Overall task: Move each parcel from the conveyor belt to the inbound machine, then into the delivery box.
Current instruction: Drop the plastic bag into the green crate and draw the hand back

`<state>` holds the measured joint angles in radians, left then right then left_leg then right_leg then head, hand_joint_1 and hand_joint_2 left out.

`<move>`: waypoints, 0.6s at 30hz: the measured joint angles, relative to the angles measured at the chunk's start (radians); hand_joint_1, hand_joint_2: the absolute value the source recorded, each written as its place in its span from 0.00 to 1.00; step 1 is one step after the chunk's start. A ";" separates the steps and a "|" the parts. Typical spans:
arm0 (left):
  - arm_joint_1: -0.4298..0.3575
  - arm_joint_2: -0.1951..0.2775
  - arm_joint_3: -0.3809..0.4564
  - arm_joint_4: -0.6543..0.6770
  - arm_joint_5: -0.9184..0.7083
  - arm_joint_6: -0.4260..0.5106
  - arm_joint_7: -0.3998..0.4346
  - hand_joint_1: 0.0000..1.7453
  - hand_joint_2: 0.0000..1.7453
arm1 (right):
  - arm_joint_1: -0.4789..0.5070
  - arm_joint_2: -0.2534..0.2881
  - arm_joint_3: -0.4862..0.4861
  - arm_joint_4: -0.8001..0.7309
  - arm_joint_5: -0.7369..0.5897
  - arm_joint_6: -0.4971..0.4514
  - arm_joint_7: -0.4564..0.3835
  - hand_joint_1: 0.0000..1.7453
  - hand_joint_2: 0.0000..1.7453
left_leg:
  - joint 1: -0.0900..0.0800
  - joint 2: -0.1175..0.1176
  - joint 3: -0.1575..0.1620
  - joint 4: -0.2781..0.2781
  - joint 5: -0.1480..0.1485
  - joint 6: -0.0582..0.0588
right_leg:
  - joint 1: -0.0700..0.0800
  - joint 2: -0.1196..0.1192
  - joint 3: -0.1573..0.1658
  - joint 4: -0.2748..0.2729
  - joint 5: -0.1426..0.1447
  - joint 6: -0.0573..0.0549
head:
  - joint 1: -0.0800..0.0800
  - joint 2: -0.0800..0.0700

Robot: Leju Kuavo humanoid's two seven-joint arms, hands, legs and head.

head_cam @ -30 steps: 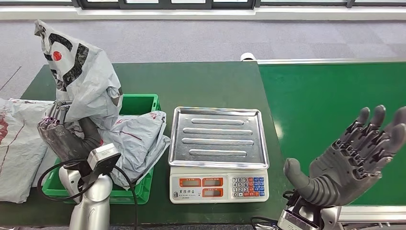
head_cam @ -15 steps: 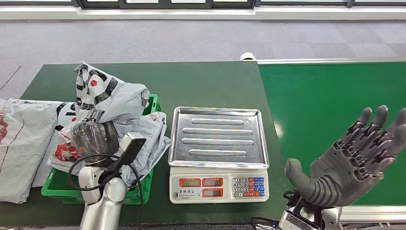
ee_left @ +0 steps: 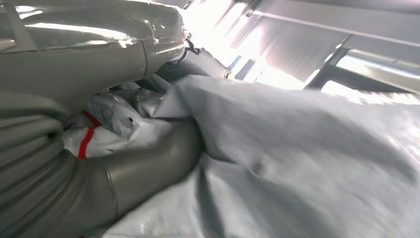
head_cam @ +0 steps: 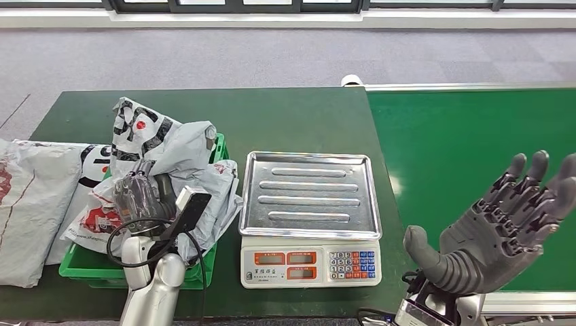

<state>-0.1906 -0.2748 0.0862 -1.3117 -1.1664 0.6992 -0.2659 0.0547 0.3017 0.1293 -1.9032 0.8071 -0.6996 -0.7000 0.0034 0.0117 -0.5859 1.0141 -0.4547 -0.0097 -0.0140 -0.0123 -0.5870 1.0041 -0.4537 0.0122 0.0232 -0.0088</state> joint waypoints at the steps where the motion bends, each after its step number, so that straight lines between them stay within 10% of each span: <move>1: 0.000 0.000 -0.002 -0.003 0.021 0.000 -0.001 0.00 0.75 | 0.001 0.000 0.000 0.000 0.002 0.000 0.000 0.00 1.00 | 0.000 0.000 0.000 0.000 0.000 0.000 | 0.000 0.000 0.000 0.000 0.000 0.000 | 0.000 0.000; 4: 0.002 -0.002 -0.001 -0.029 0.114 0.000 -0.067 0.00 0.00 | 0.004 0.000 0.000 0.000 0.008 0.000 0.000 0.00 1.00 | 0.000 0.000 0.000 0.000 0.000 0.000 | 0.000 0.000 0.000 0.000 0.000 0.000 | 0.000 0.000; 18: 0.025 0.000 -0.064 -0.174 0.664 -0.040 -0.381 0.00 0.00 | 0.015 -0.001 0.000 0.015 -0.014 0.000 0.000 0.00 1.00 | 0.000 -0.001 -0.001 0.000 0.000 0.000 | 0.000 -0.001 0.001 0.000 0.000 0.000 | 0.000 0.000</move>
<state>-0.1652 -0.2743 0.0217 -1.4857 -0.5025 0.6589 -0.6468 0.0694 0.3003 0.1293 -1.8881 0.7926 -0.6993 -0.7000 0.0034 0.0106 -0.5867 1.0141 -0.4548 -0.0097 -0.0140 -0.0133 -0.5863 1.0041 -0.4539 0.0121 0.0233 -0.0088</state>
